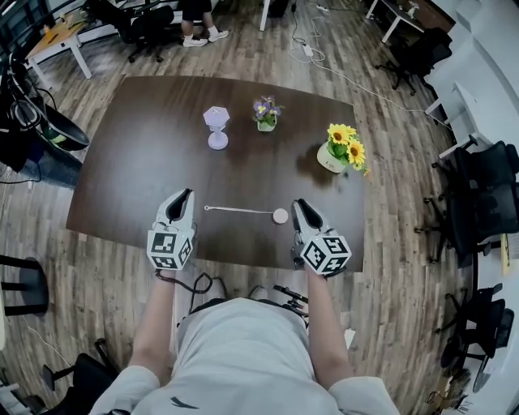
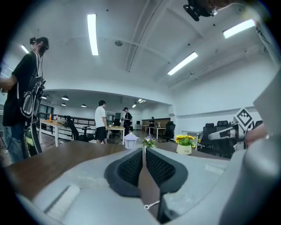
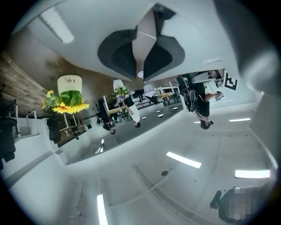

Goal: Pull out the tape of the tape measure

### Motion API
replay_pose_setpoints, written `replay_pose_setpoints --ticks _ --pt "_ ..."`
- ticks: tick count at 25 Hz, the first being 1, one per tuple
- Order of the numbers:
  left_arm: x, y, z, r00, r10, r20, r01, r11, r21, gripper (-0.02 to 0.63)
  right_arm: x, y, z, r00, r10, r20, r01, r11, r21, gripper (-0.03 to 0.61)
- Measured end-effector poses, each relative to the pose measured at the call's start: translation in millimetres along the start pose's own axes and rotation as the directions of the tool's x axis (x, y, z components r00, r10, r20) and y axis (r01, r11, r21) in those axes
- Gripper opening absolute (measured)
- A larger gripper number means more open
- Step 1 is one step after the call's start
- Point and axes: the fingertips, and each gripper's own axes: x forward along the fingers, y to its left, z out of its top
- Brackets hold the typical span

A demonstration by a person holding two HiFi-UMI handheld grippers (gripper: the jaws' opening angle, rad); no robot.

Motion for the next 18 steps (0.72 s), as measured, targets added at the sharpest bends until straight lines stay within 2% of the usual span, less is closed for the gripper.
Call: replay_pose_setpoints --ticks 2,6,18 --pt "-5 -6 11 1.0 -0.009 0.025 0.008 1.0 0.024 0.028 -14 7 15 0.999 0.003 0.047 -0.002 1.0 -0.023 0.003" --pt "-9 -15 14 0.999 -0.029 0.036 0.028 0.999 0.02 0.006 -29 15 23 0.997 0.027 0.072 -0.021 0.996 -0.082 0.001" --pt "-21 -29 20 0.998 -0.042 0.053 0.041 0.999 0.03 0.006 -50 24 33 0.997 0.046 0.068 -0.034 0.985 -0.167 -0.002"
